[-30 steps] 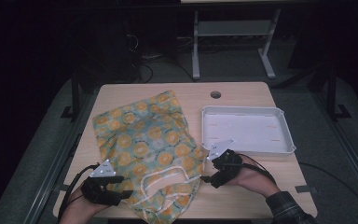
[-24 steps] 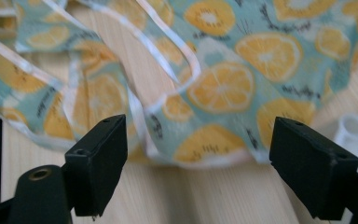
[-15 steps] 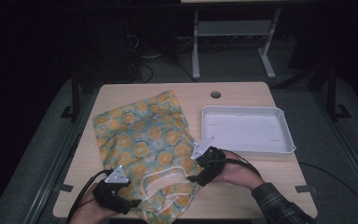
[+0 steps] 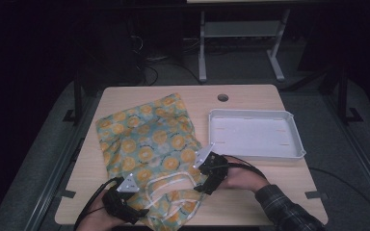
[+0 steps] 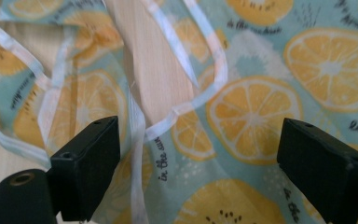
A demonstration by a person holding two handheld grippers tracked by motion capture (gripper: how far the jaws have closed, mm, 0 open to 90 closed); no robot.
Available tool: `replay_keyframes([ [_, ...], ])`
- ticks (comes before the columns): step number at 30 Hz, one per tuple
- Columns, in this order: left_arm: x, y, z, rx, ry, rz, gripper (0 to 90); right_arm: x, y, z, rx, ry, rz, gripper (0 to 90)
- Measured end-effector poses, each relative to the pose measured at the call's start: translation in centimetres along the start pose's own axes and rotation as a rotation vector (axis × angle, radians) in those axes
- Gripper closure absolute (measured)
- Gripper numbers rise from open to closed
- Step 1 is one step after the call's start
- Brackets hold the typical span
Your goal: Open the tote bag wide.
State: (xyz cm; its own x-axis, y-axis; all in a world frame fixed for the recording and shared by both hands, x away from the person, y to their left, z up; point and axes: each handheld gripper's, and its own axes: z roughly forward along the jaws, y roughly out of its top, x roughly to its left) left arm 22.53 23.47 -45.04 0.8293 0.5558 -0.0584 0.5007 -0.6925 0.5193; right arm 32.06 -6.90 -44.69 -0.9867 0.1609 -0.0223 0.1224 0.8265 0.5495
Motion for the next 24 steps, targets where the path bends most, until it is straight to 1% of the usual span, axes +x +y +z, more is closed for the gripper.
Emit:
replay_keyframes([
  [1, -0.06, 0.01, 0.17, 0.003, 0.001, -0.001, 14.9, -0.02, -0.14, 0.09, 0.007, 0.005, -0.003, 12.0],
  [2, -0.09, 0.04, 0.31, 0.011, 0.004, 0.006, 14.8, -0.04, -0.27, 0.19, 0.010, 0.006, -0.009, 11.9],
  [7, -0.41, 0.19, 0.55, 0.014, 0.016, 0.023, 13.4, -0.04, -0.67, 0.69, 0.036, 0.003, -0.027, 11.8],
  [8, -0.49, 0.20, 0.54, 0.016, 0.018, 0.025, 13.2, -0.07, -0.73, 0.80, 0.040, 0.004, -0.038, 11.7],
  [12, -0.71, 0.27, 0.44, 0.011, 0.019, 0.023, 13.1, -0.13, -0.81, 0.98, 0.046, 0.009, -0.035, 10.4],
  [13, -0.72, 0.31, 0.42, 0.009, 0.019, 0.029, 13.1, -0.16, -0.84, 0.99, 0.045, 0.011, -0.034, 10.3],
  [15, -0.82, 0.31, 0.61, 0.016, 0.018, 0.028, 13.1, -0.25, -0.91, 1.03, 0.044, 0.020, -0.027, 10.3],
  [16, -0.91, 0.28, 0.70, 0.026, 0.026, 0.040, 12.9, -0.30, -0.95, 1.06, 0.044, 0.028, -0.019, 9.9],
  [17, -1.00, 0.26, 0.71, 0.023, 0.028, 0.042, 12.1, -0.32, -0.97, 1.08, 0.043, 0.028, -0.019, 9.9],
  [20, -0.97, 0.09, 0.64, 0.015, 0.028, 0.041, 12.3, -0.31, -0.97, 1.07, 0.044, 0.028, -0.018, 9.9],
  [21, -0.92, 0.04, 0.55, 0.022, 0.029, 0.038, 12.7, -0.30, -0.98, 1.07, 0.043, 0.028, -0.015, 9.9],
  [24, -0.81, -0.16, 0.37, 0.020, 0.033, 0.031, 13.9, -0.26, -0.98, 1.08, 0.042, 0.026, -0.012, 9.9],
])
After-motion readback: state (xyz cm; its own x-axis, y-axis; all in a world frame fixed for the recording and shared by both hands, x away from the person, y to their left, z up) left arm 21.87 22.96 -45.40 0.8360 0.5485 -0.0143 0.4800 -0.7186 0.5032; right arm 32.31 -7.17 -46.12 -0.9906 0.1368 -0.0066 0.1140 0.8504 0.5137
